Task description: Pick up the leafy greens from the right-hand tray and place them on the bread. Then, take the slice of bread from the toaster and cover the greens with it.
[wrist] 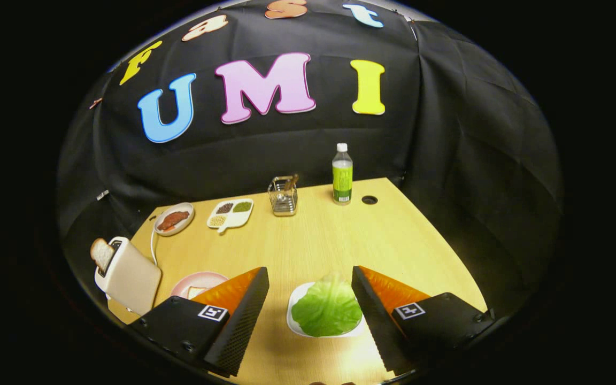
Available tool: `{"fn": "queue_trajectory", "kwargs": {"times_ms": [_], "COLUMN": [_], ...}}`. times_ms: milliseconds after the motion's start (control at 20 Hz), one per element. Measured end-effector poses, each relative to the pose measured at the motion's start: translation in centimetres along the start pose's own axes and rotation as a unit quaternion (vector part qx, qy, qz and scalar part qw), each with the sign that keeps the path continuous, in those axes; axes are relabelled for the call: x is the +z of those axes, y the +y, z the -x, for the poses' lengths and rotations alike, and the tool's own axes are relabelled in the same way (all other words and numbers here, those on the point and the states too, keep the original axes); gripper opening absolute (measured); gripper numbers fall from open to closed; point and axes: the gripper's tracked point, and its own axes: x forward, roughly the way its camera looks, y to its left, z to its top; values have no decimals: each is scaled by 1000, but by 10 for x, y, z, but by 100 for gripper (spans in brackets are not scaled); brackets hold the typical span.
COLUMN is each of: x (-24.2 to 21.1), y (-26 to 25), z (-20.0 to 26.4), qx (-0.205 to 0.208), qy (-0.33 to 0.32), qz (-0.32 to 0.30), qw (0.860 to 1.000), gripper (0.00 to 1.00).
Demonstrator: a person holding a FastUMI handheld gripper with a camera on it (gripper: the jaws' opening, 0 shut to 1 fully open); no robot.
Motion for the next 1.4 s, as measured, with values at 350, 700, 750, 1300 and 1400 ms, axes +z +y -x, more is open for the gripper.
{"fn": "queue_trajectory", "kwargs": {"times_ms": [350,700,750,1300,1400], "x": [-67,-115,-121,-150,-149], "y": [-23,-31,-33,-33,-35], "z": [-46,-79,-82,-95,-95], "qx": [-19,-33,-35,-33,-31], "qy": [73,126,132,175,175], "qz": [13,20,22,19,19], "qw": [997,991,990,984,984], "gripper": [97,97,97,96,93]}}
